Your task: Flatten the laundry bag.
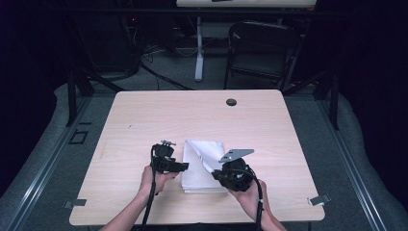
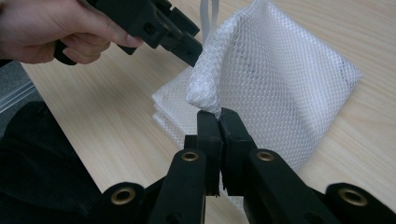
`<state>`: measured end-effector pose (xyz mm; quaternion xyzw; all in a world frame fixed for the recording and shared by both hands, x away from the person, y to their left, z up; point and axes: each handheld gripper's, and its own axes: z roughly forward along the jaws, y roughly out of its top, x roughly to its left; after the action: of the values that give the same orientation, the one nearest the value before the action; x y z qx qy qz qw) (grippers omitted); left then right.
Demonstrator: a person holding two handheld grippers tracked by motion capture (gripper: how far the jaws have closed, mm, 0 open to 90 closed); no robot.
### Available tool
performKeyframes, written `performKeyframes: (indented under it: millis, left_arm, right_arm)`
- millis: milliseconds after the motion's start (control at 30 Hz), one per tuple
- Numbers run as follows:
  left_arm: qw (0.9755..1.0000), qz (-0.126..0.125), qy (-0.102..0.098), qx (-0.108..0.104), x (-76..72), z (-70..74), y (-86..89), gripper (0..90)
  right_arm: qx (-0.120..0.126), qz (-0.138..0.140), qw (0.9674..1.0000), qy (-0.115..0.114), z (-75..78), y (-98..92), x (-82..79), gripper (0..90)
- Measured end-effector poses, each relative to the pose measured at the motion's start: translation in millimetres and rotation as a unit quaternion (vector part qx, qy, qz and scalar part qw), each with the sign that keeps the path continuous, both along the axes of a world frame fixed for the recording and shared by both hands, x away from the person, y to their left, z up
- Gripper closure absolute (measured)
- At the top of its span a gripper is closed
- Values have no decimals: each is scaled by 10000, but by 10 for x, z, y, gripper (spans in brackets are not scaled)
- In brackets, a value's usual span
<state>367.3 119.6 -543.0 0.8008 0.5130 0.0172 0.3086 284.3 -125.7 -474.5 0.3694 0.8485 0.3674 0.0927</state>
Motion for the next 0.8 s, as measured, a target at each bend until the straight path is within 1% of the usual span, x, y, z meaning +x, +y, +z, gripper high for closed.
performKeyframes:
  millis: [33,67,100,133,167,200,233,267,300,367,433,467,500,567,600,667,733,767,800]
  left_arm:
    - [10000,-27,11,8,5,-12,-17,438]
    - [10000,-67,22,6,9,-23,-31,438]
    - [10000,-66,18,35,11,-34,-48,460]
    - [10000,-64,29,19,9,-40,-62,487]
    - [9999,-112,56,43,7,-46,-78,520]
    - [9998,-145,75,101,3,-51,-92,529]
    - [9998,-150,99,76,0,-57,-98,551]
    - [9998,-106,86,130,-3,-64,-106,585]
    - [9998,-112,108,108,-3,-69,-100,601]
    - [9999,-77,114,61,-6,-89,-91,671]
    - [9998,-143,150,-80,-5,-106,-81,752]
    - [9997,-175,143,-107,-7,-106,-80,811]
    - [9996,-207,130,-152,-14,-101,-89,833]
    - [9995,-257,113,-158,-24,-93,-98,858]
    - [9995,-298,70,-116,-27,-85,-104,863]
    - [9994,-337,8,-111,-31,-57,-104,869]
    - [9994,-341,-68,-81,-38,-15,-99,871]
    - [9991,-389,-150,-2,-38,14,-87,870]
    - [9990,-393,-202,33,-41,45,-81,870]
  right_arm:
    - [7,16,10000,3,-5,3,3,884]
    - [7,16,10000,3,-5,3,3,884]
    - [-5,18,10000,1,-6,6,3,884]
    - [5,18,10000,-1,-7,8,3,885]
    - [2,8,10000,-4,-10,11,2,884]
    - [10,13,10000,10,-14,12,2,884]
    - [4,24,10000,2,-16,13,1,884]
    - [-16,42,10000,-1,-18,15,3,885]
    - [-16,36,10000,14,-19,17,0,885]
    - [-6,40,10000,0,-27,22,-3,885]
    - [3,27,10000,-9,-28,22,-6,885]
    - [2,31,10000,-11,-27,18,-6,884]
    - [31,20,10000,-4,-26,15,-6,885]
    - [8,-1,10000,-14,-21,5,-3,884]
    - [20,-11,10000,15,-16,-8,-3,885]
    - [38,-63,10000,18,-12,-33,-6,884]
    - [58,-141,9999,-17,-2,-68,-11,884]
    - [28,-155,9999,-12,8,-93,-11,884]
    - [-5,-268,9996,-35,22,-140,-10,883]
